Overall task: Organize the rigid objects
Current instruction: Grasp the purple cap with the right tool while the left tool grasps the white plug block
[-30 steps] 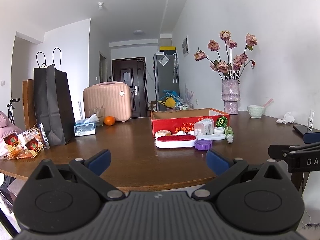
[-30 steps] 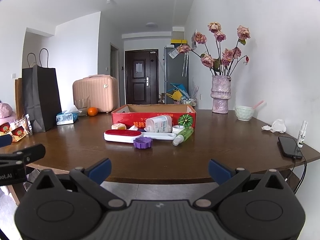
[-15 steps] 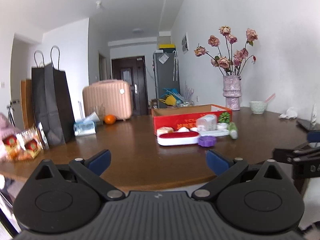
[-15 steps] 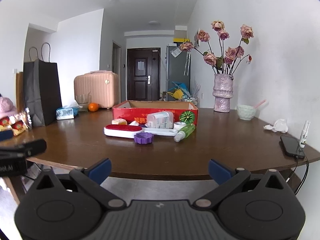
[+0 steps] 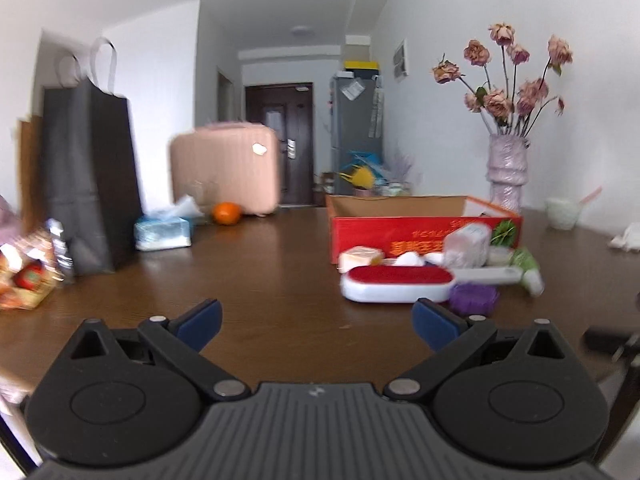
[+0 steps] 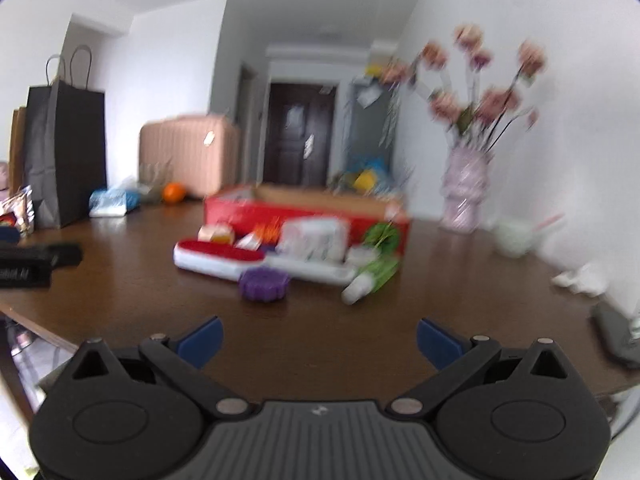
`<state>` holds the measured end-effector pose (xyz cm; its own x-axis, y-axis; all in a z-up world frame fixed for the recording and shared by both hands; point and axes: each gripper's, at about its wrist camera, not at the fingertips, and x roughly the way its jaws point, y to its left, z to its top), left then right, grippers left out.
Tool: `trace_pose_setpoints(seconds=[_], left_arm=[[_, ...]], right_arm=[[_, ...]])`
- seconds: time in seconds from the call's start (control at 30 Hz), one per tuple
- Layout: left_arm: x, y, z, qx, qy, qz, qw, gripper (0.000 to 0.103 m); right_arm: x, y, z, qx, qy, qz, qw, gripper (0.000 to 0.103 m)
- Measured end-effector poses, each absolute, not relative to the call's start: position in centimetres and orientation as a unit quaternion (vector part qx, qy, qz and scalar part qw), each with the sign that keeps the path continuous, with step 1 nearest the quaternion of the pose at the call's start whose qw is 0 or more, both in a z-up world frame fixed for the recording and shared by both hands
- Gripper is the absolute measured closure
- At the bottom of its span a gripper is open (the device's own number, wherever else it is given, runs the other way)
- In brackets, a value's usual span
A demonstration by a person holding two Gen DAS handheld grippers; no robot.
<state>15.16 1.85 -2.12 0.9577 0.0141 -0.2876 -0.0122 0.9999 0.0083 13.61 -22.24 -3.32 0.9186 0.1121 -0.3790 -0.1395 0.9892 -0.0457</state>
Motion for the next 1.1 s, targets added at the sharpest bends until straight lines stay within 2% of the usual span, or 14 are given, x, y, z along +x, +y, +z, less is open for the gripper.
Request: trace_pose_setpoints(seconds=[0.2,0.23,0.27,0.33,0.6,0.7,0.73,0.97,1.1], left_arm=[[21.5,1.6,-2.5,-0.018,0.213,-0.028,0.976,0.0],[22.2,1.6,-2.5,-0.019,0.219,-0.029,0.975,0.0],[22.7,1.4,-2.5,-0.015,0.225,-0.032,0.974,0.0],[23.6,1.2,-2.6,0.001,0.231,-0.03,0.972,0.0],[27.0,0.5,-2.9,0.033,0.242,-0.015,0.97,0.0],[28.8,0.4,-3.1,0.009,0.253,-0.009,0.967,0.0],[29.3,0.3,-3.1,0.005,0.256,-0.011,0.967,0.0],[31.8,-2.1,-1.6,0.043,0.221,-0.043,0.973,0.0],[36.1,-0.9,-1.0,0.036,0.219,-0.045,0.974,0.002]], right_arm=[[19.1,-22.4,-2.8,0.046,0.218,0.13,0.966,0.003],[20.4,-22.1,-2.8,0.045,0.232,0.133,0.963,0.01],[21.9,-21.6,-2.9,0.041,0.242,0.136,0.96,0.021],[24.8,-20.7,-3.0,0.037,0.259,0.145,0.954,0.033],[29.7,-18.1,-4.6,-0.002,0.289,0.175,0.941,0.036],[30.1,-18.9,-5.0,0.003,0.297,0.179,0.938,0.043],[30.2,-19.2,-5.2,0.005,0.301,0.179,0.937,0.052],[28.9,-22.6,-4.5,0.021,0.276,0.157,0.948,0.052],[28.2,-25.9,-3.8,0.042,0.261,0.126,0.956,0.052]])
